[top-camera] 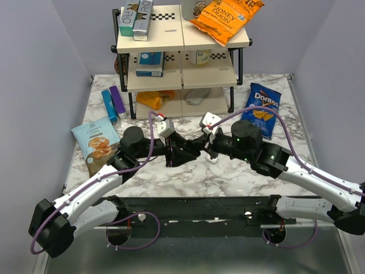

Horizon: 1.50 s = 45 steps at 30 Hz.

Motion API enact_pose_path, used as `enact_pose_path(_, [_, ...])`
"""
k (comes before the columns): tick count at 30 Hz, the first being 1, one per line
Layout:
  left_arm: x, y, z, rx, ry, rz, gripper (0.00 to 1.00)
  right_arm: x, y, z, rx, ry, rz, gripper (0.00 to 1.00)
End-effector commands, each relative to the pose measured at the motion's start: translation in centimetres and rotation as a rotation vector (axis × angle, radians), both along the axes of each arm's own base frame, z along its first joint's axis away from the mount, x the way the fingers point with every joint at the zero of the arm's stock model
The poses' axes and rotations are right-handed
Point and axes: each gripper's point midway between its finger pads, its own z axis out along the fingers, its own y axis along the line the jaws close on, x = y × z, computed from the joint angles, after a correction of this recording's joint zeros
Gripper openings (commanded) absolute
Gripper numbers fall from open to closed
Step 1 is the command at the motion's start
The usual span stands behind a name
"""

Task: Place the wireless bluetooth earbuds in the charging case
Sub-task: Open the charging case.

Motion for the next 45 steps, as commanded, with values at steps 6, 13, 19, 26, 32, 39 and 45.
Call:
enact_pose_path(6, [0.2,0.0,0.2,-0.013,-0.048,0.008,0.52,-0.9,1.0,1.4,0.041,0.008,0.048,0.01])
enact_pose_path(13, [0.1,0.2,-0.1,-0.011,-0.05,0.031,0.68,-1.0,1.0,2.1,0.057,0.003,0.05,0.01])
enact_pose_path(19, [0.0,0.1,-0.4,-0.005,-0.053,0.029,0.67,-1.2,1.1,2.4,0.066,0.007,0.061,0.01])
enact_pose_path(26, [0.0,0.0,-0.2,-0.014,-0.06,0.025,0.49,-1.4,1.1,2.1,0.065,0.017,0.067,0.01])
enact_pose_path(32, [0.0,0.1,0.3,-0.038,-0.076,0.036,0.21,-1.5,1.1,1.9,0.062,0.022,0.068,0.01])
enact_pose_path(39, [0.1,0.6,0.8,-0.119,-0.14,0.117,0.0,-1.2,0.9,2.5,0.1,0.041,0.031,0.35])
enact_pose_path(45, [0.1,1.0,1.1,-0.178,-0.174,0.182,0.0,-1.0,0.7,3.3,0.123,0.041,0.01,0.51])
